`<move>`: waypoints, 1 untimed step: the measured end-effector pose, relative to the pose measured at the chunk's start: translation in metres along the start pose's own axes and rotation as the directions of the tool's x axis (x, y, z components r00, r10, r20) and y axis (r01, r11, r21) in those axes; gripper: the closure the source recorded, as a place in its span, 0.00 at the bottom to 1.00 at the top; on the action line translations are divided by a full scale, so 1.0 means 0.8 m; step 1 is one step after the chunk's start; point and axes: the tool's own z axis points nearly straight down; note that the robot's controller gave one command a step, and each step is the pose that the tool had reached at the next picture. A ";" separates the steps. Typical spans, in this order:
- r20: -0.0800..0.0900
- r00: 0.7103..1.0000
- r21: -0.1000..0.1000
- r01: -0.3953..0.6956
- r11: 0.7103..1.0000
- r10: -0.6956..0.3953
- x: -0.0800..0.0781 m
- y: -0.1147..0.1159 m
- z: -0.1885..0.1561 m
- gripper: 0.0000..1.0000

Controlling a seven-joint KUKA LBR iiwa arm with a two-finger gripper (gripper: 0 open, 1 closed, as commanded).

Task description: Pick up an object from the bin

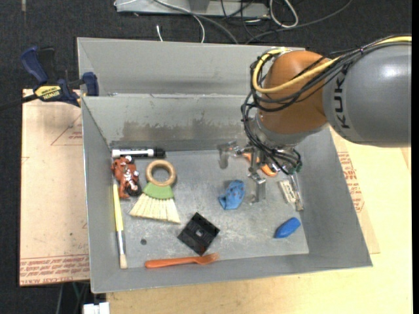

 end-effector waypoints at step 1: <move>-0.006 1.000 -0.005 -0.010 1.000 0.010 0.013 0.014 0.034 0.00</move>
Offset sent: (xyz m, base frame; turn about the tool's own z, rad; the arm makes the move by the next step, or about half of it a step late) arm -0.0087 -0.0027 -0.0729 -0.3747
